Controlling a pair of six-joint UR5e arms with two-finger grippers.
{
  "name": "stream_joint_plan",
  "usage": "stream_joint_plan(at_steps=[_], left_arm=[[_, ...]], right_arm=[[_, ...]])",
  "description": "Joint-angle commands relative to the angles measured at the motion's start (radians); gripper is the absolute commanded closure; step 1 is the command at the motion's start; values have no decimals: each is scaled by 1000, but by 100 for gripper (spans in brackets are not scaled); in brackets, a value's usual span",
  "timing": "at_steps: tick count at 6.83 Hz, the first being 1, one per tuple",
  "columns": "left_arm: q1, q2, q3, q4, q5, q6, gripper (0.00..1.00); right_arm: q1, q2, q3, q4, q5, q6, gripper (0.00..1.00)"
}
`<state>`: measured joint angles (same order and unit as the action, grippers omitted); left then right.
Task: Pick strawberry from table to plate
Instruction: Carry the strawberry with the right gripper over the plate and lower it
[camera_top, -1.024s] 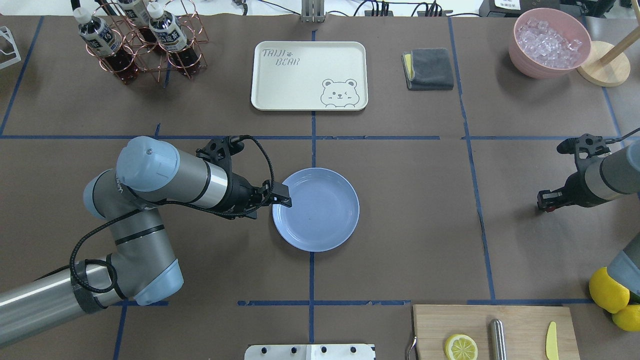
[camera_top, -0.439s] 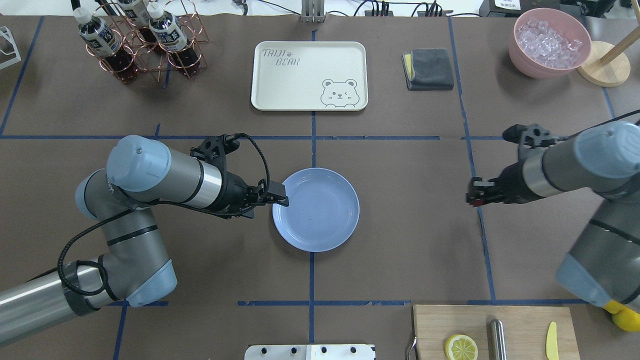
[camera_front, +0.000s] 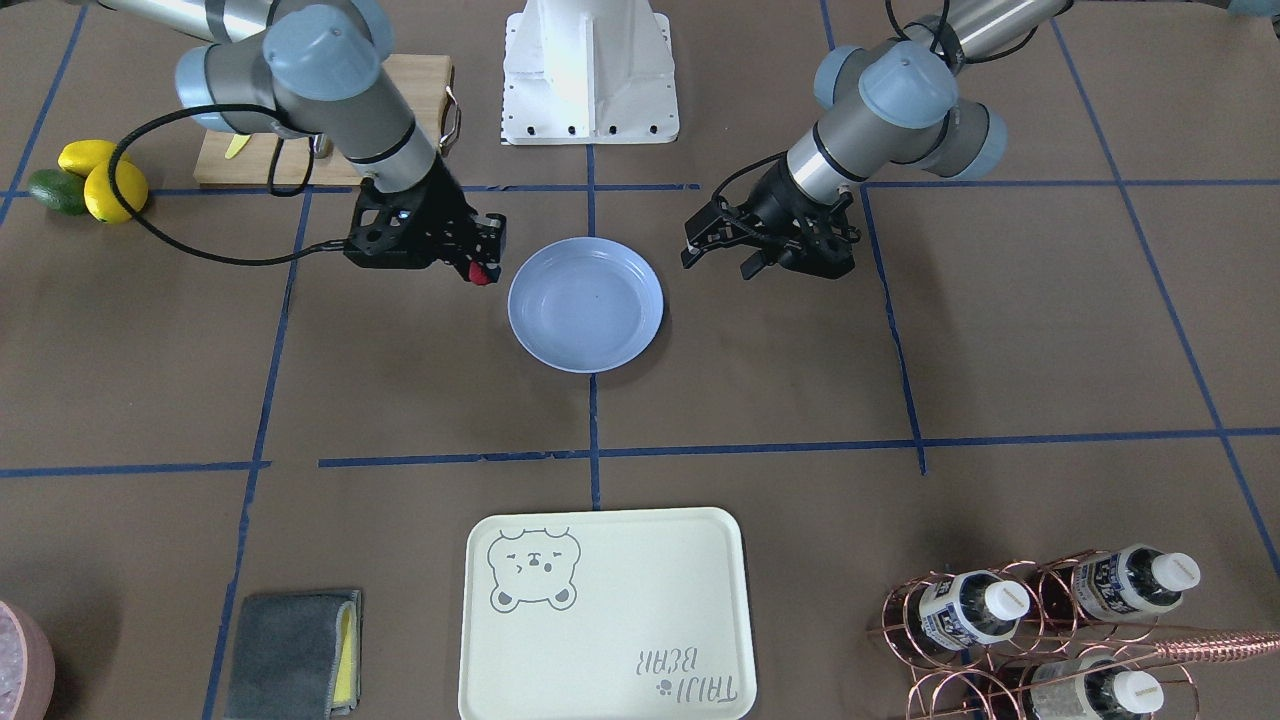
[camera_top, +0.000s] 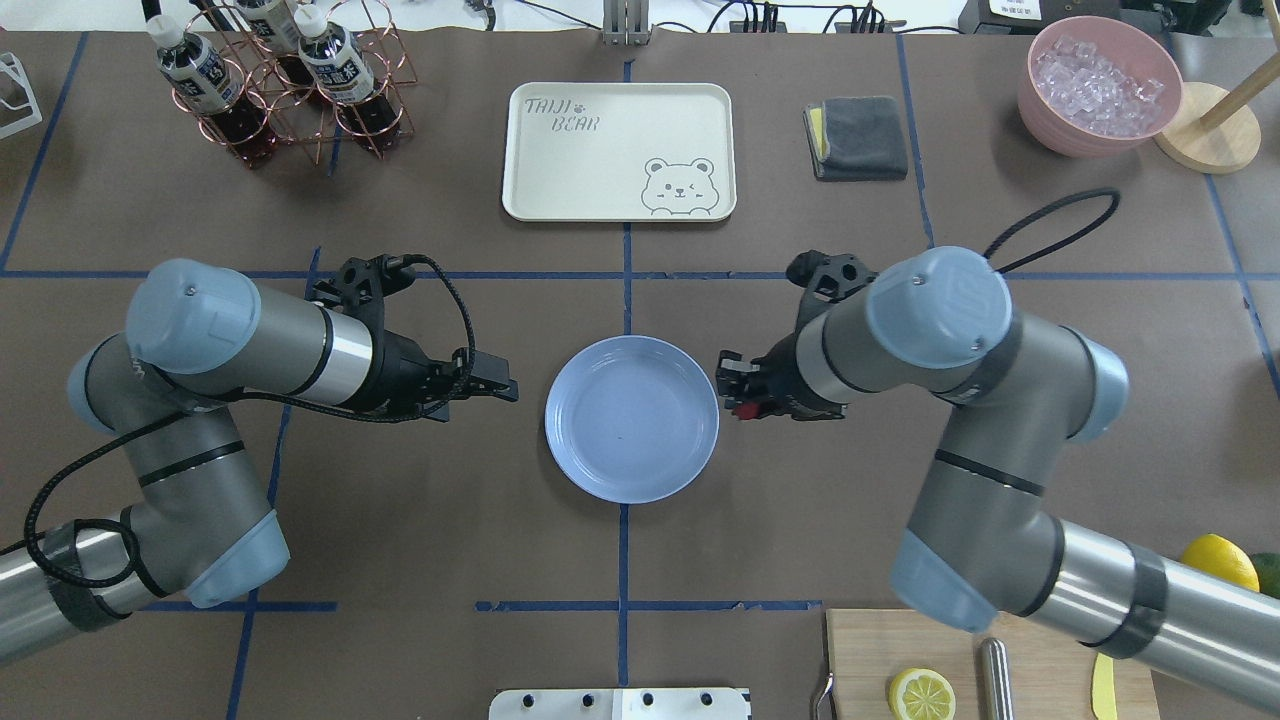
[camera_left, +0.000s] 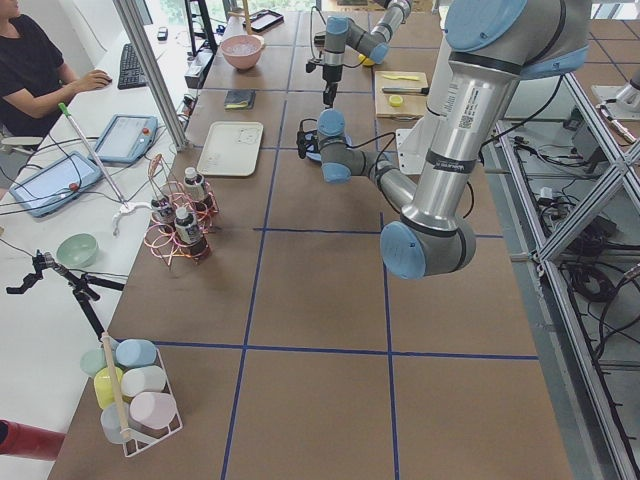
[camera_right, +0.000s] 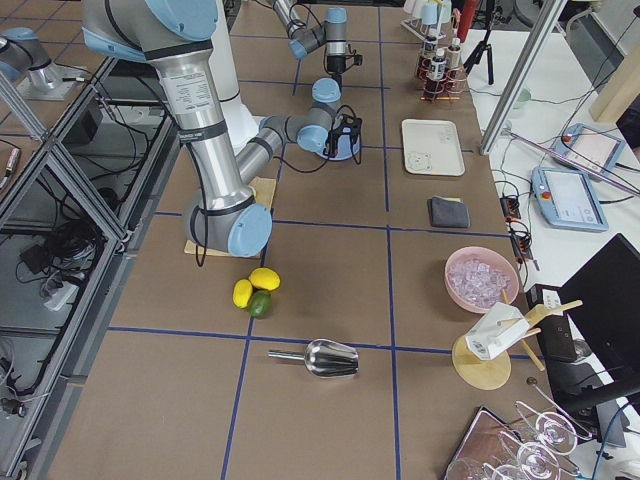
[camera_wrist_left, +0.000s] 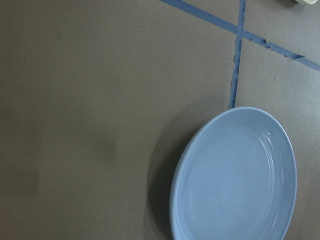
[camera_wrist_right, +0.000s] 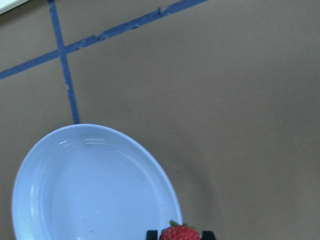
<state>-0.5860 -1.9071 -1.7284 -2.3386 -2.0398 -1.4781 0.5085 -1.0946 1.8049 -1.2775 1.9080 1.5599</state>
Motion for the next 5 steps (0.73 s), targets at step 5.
stream_joint_plan(at_steps=[5], left_arm=[[-12,28,-20,2,4,15,1]], right_arm=[[-117,188,-206,-33,-152,77,100]])
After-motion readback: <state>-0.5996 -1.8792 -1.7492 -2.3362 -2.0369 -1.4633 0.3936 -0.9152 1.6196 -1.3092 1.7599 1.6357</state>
